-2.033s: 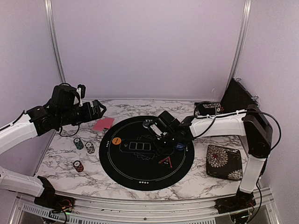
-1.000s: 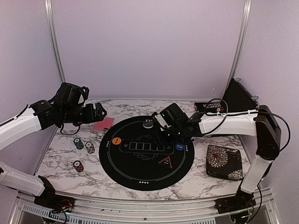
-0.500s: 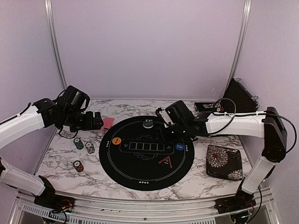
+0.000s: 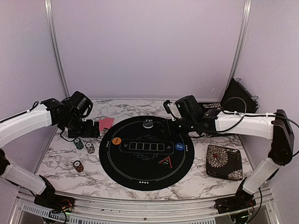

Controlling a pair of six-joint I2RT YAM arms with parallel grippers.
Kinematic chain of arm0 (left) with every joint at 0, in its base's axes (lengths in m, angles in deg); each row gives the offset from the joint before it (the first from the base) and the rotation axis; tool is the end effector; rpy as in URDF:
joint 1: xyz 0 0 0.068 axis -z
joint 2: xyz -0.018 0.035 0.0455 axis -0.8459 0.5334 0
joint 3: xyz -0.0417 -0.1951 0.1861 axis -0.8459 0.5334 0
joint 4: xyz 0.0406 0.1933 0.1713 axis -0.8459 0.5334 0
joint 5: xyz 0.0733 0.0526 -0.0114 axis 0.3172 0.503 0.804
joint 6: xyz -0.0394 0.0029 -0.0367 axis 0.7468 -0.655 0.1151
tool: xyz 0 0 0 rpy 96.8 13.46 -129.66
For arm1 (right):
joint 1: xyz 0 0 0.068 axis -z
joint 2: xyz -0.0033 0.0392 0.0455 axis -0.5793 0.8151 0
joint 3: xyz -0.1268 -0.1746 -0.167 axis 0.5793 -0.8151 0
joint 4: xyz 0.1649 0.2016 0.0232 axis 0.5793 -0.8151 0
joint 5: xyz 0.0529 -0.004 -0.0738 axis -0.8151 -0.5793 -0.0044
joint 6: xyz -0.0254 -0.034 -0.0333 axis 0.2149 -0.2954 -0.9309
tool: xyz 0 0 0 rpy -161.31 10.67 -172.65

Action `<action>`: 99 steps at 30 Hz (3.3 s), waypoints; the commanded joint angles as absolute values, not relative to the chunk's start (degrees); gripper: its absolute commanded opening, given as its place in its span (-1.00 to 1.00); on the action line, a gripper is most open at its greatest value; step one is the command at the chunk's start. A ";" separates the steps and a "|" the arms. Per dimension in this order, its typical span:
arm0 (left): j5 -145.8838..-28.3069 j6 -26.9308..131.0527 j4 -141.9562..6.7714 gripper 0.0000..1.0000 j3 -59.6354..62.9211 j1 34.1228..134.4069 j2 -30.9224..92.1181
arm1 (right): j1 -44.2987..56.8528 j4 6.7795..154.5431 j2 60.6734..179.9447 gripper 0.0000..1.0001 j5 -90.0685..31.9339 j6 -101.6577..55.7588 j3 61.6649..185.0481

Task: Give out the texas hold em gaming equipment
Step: Pick up the pile of poker chips from the pile of poker chips.

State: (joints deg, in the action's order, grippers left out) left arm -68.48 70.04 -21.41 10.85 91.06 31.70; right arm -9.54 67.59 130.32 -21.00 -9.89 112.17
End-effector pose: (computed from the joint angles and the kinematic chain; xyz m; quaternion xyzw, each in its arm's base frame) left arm 0.2283 -0.1424 0.2792 0.0061 0.9568 -0.0708 0.2821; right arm 0.2511 0.2501 0.2503 -0.1954 0.8861 0.2224 0.3565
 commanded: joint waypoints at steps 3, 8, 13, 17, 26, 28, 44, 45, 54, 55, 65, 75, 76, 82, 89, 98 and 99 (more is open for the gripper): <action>-70.57 67.57 -18.21 0.90 11.91 89.87 33.97 | -9.06 69.13 128.49 0.12 -22.96 -10.36 111.53; -72.55 65.68 -18.20 0.78 11.88 88.65 36.14 | -8.93 69.56 128.11 0.11 -23.01 -10.35 111.42; -73.62 64.22 -18.12 0.64 11.67 87.74 38.14 | -8.89 69.74 128.24 0.11 -23.01 -10.27 111.44; -73.78 63.67 -18.12 0.55 12.00 86.27 39.32 | -8.71 69.81 128.40 0.11 -23.01 -10.14 111.36; -74.73 61.30 -18.12 0.44 11.61 84.39 41.85 | -8.44 69.99 128.51 0.11 -23.23 -10.11 111.43; -74.94 60.98 -18.16 0.40 11.59 83.87 42.27 | -8.36 70.01 128.53 0.11 -23.32 -10.12 111.44; -75.92 58.81 -18.13 0.35 10.89 82.31 46.47 | -7.93 69.83 128.35 0.12 -23.23 -10.42 111.53; -75.93 58.72 -18.12 0.35 10.88 82.28 46.69 | -7.85 69.83 128.43 0.12 -23.19 -10.40 111.53; -76.03 58.14 -18.20 0.32 10.54 82.03 48.28 | -7.51 69.92 128.09 0.12 -23.24 -10.34 111.01; -76.02 58.12 -18.20 0.31 10.49 82.05 48.35 | -7.41 69.92 128.01 0.12 -23.21 -10.34 110.94; -76.06 57.79 -18.29 0.26 9.90 82.03 50.16 | -7.18 69.91 127.41 0.12 -23.11 -10.34 110.35; -76.08 57.45 -18.29 0.17 9.13 82.04 51.38 | -6.77 70.04 127.04 0.12 -23.18 -10.24 109.80; -76.04 57.49 -18.29 0.16 9.12 82.07 51.48 | -6.78 70.01 127.03 0.12 -23.15 -10.25 109.73; -75.77 57.42 -18.29 0.12 9.03 82.04 51.65 | -6.60 70.22 126.86 0.12 -23.23 -10.16 109.60; -75.20 57.18 -18.29 0.09 8.95 82.03 52.13 | -6.46 70.14 126.68 0.12 -23.16 -10.16 109.38; -74.73 56.86 -18.29 0.04 8.53 82.03 52.77 | -6.37 70.18 126.50 0.12 -23.08 -10.12 109.25; -74.60 56.83 -18.27 0.03 8.56 82.04 52.76 | -6.35 70.07 126.50 0.12 -23.17 -10.14 109.31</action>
